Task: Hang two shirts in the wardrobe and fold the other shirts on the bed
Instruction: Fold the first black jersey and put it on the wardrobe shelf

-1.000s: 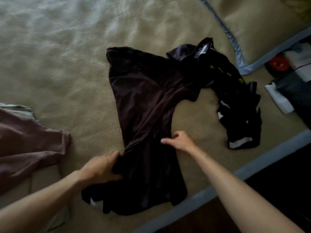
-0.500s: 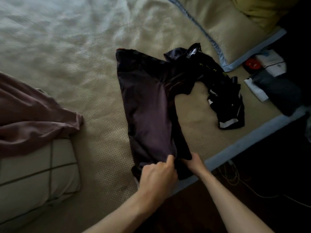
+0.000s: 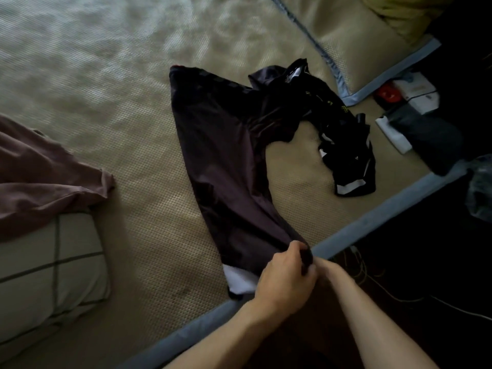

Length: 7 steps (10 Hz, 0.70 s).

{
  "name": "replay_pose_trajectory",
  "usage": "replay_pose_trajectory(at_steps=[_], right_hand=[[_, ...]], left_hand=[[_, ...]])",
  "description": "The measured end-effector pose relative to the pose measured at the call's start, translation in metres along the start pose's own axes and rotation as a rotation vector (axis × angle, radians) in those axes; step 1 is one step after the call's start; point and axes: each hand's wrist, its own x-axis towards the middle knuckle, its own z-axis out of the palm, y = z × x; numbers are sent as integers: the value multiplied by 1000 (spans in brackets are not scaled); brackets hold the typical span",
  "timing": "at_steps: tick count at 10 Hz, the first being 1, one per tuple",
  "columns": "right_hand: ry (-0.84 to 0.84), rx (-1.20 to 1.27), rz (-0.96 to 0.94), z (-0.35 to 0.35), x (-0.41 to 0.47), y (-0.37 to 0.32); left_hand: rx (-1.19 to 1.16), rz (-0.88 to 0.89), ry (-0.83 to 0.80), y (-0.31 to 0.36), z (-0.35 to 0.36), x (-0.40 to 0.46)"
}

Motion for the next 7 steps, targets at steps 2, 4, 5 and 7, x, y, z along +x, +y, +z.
replay_pose_trajectory(at_steps=[2,4,5,7], right_hand=[[39,335,45,7,15,21],[90,277,-34,9,30,36],[134,216,-52,16,24,34],[63,233,-63,24,7,33]], left_hand=[[362,30,41,-86,-24,2],[625,2,-188,-163,-49,-7],[454,85,-91,-155,-57,-25],[153,-15,-20,-112,-50,-99]])
